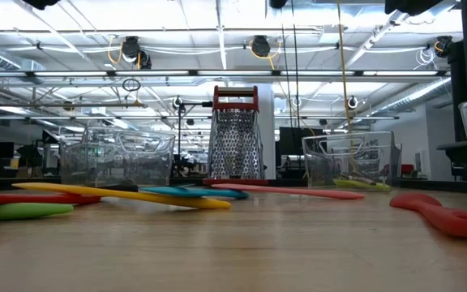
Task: Pick & Place Kitchen Items
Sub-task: Put the silver knife into the top left transparent bin
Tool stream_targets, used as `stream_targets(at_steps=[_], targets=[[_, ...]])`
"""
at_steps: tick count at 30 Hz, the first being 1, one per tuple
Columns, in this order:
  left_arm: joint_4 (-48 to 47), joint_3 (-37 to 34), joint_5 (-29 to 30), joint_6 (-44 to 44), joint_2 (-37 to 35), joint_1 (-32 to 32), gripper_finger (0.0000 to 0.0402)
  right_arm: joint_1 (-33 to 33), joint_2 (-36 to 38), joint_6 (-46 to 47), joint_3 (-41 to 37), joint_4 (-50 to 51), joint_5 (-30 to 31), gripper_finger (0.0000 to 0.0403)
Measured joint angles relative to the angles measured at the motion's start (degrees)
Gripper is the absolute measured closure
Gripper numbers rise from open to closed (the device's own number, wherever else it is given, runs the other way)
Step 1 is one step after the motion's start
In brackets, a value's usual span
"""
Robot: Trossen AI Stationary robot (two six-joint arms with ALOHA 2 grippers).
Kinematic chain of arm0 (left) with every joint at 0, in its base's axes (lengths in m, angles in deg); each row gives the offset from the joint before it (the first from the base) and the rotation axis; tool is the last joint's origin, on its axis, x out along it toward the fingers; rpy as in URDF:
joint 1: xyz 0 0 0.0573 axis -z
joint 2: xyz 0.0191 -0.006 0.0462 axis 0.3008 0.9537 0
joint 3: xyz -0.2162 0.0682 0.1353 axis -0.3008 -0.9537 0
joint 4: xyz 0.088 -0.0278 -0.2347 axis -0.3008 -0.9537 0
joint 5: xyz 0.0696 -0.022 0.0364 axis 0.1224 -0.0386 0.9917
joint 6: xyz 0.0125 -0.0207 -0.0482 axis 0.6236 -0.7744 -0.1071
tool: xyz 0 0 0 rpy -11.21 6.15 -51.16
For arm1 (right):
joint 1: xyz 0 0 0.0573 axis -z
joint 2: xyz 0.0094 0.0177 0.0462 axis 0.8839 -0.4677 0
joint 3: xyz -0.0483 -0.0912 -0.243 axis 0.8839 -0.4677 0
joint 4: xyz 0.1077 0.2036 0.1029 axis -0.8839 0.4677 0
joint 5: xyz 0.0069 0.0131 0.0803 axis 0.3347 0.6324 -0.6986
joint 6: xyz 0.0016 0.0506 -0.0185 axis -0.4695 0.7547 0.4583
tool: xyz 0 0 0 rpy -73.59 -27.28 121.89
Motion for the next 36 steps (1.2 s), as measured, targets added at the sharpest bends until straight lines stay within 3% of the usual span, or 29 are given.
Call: stream_targets(at_steps=[5, 15, 19, 26, 36], targets=[[-0.82, 0.14, 0.98, -0.13, 0.09, -0.13, 0.0174, 0.06, -0.83, -1.22, -0.02, 0.95, 4.39, 0.0340], [-0.70, 0.14, 0.97, -1.03, 0.07, -1.10, 0.0180, 0.06, -1.75, -0.95, -0.02, -0.22, 4.41, 0.0340], [-0.72, 0.18, -1.29, -2.10, 0.07, -2.42, 0.0219, 0.08, -1.78, -0.36, -0.02, -0.28, 4.67, 0.0340], [-2.03, 0.20, -2.10, -0.74, -0.08, -2.97, 0.0349, 0.13, -1.95, -0.17, -0.02, -0.74, 6.08, 0.0340], [-6.26, 0.27, 2.21, -3.67, -0.10, -2.42, 0.0348, 0.06, -1.97, 0.67, -0.04, 1.92, 7.57, 0.0329]])
